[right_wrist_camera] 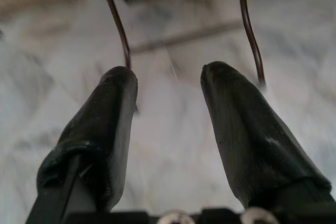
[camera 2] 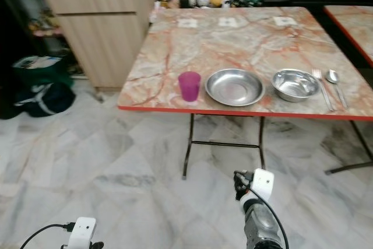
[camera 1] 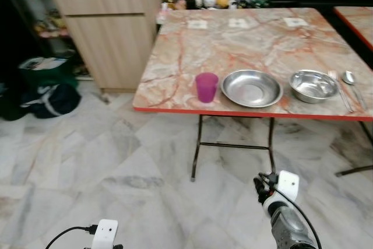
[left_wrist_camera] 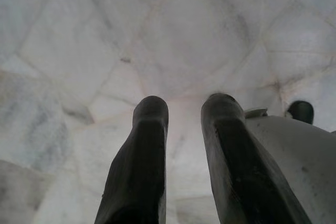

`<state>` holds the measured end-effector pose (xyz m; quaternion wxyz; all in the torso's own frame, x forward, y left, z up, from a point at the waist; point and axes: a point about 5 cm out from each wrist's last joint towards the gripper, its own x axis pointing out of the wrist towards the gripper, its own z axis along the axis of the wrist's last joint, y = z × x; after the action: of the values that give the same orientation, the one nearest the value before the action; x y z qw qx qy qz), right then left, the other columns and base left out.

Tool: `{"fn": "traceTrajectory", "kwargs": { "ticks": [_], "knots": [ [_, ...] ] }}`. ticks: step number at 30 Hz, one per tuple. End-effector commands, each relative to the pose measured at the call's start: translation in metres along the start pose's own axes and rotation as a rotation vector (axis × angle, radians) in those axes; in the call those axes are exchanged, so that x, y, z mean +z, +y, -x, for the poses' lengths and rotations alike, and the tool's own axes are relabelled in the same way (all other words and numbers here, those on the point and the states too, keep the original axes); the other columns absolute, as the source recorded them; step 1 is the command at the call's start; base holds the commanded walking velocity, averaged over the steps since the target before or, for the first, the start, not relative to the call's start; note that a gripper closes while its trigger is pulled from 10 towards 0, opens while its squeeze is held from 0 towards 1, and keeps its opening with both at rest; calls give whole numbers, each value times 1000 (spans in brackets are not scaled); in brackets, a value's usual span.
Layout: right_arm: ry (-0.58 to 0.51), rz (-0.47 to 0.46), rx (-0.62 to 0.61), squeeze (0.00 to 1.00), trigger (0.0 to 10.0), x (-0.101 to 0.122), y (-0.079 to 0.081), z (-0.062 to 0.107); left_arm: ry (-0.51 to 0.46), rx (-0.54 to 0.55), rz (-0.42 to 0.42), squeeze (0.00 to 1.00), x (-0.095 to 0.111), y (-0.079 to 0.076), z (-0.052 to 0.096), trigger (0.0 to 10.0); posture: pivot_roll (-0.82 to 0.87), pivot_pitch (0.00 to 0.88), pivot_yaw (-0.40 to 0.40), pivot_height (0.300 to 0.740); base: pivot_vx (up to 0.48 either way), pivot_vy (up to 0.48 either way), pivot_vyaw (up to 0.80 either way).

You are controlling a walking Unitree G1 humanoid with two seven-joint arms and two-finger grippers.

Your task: Setting the table

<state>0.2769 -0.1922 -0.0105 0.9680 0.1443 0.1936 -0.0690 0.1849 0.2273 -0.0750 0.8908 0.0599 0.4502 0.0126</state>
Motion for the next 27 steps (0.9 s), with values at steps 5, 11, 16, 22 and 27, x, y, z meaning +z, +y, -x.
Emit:
{"fn": "traceTrajectory", "kwargs": {
  "ticks": [5,11,16,22,27],
  "knots": [
    [-270,48,29,0,10000,28,7,6,-38,25,18,0,1,3,1,10000,-11,26,6,740,0,0,0],
    [-418,137,47,0,10000,46,7,20,-52,24,23,0,1,2,1,10000,-23,20,3,740,0,0,0],
    [-508,161,65,0,10000,65,11,28,-51,19,27,0,-2,1,2,10000,-20,12,-5,740,0,0,0],
    [-580,139,85,1000,10000,87,23,31,-52,19,32,0,-3,-2,2,10000,-20,2,-11,740,0,0,0],
    [-588,141,86,0,10000,95,28,30,-53,12,34,0,-3,-4,2,10000,-19,0,-13,740,201,0,0]
  ]
}}
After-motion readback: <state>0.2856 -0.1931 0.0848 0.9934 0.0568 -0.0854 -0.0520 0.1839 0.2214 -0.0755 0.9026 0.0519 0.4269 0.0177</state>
